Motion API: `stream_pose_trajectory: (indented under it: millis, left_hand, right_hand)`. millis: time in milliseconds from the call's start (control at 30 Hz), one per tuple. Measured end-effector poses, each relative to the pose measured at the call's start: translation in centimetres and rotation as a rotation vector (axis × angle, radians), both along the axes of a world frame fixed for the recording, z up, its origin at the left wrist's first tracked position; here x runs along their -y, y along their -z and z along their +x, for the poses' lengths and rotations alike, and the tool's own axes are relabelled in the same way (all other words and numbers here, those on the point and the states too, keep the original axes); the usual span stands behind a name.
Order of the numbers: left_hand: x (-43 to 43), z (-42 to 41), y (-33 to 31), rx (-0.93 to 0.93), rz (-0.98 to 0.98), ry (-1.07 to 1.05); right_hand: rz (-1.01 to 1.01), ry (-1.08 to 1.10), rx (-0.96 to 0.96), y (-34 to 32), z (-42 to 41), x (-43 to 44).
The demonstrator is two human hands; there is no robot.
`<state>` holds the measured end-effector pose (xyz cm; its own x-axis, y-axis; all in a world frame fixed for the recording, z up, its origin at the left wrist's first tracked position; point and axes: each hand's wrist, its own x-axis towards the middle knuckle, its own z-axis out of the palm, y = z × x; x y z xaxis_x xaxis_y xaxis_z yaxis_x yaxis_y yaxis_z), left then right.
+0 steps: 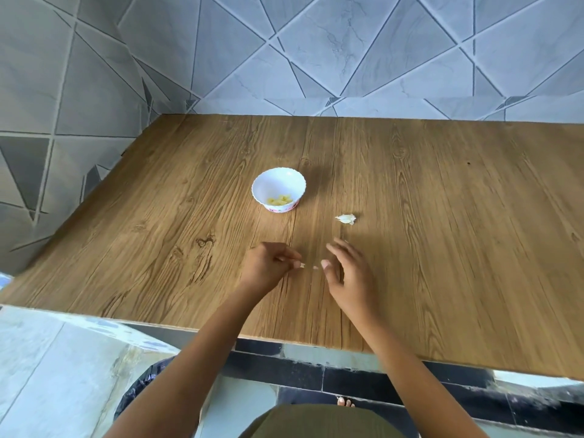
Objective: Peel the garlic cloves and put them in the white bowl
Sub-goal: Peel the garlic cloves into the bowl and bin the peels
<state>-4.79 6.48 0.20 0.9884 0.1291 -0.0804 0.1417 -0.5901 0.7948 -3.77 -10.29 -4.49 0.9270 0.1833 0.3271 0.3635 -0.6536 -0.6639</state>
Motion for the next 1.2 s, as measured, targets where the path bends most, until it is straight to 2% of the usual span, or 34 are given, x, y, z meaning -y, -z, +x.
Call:
stream_pose_trajectory:
  millis: [67, 133, 233, 367, 433, 500, 633, 733, 800, 900, 1000, 1100, 1167, 1200]
  left_hand:
    - [-0.3, -0.2, -0.4, -0.047, -0.198, -0.035]
    - [-0.2, -0.1, -0.6, -0.058, -0.275, -0.037]
    - [-0.2, 0.0, -0.8, -0.036, -0.267, -0.050]
    - [0.1, 0.1, -1.2, -0.002, -0.139, -0.042]
    - [0.4, 0.0, -1.3, 0.036, -0.032, -0.015]
    - [0.5, 0.1, -1.5, 0.035, -0.023, -0.017]
    - [0.5, 0.2, -1.7, -0.076, -0.292, -0.058]
    - [0.8, -0.1, -0.9, -0.135, -0.394, -0.063]
    - [0.9, -0.2, -0.7, -0.089, -0.317, -0.056]
    - [1.0, 0.0, -1.1, 0.184, 0.090, 0.051]
    - [0.9, 0.0, -1.5, 0.436, 0.232, 0.201]
    - [0.3, 0.2, -1.5, 0.536, 0.255, 0.300]
    - [0.2, 0.2, -1.3, 0.511, 0.200, 0.307]
    - [0.1, 0.2, -1.2, 0.462, 0.156, 0.286]
  right_hand:
    - [0.151, -0.055, -0.020, -0.5, 0.0, -0.1]
    - [0.304, -0.106, -0.176, -1.2, 0.2, -0.6]
    - [0.537, -0.138, -0.447, -2.0, 0.5, -1.5]
    - [0.671, -0.151, -0.547, -2.6, 1.1, -1.4]
    - [0.559, -0.149, -0.481, -2.5, 1.2, -1.3]
    - [0.372, -0.154, -0.292, -2.5, 1.2, -1.4]
    - [0.116, -0.183, 0.193, -2.5, 1.0, -1.7]
    - [0.032, -0.158, 0.288, -1.8, 0.7, -1.5]
    - [0.145, -0.142, 0.090, -1.9, 0.4, -1.6]
    - [0.535, -0.078, -0.579, -3.0, 0.9, -1.6]
    - [0.811, -0.050, -0.966, -3.9, 1.6, -1.3]
    - [0.984, -0.060, -1.162, -4.2, 1.8, -0.9]
    - [0.958, -0.082, -1.124, -4.0, 1.7, -0.8]
    - [0.863, -0.098, -1.013, -3.7, 1.5, -0.8]
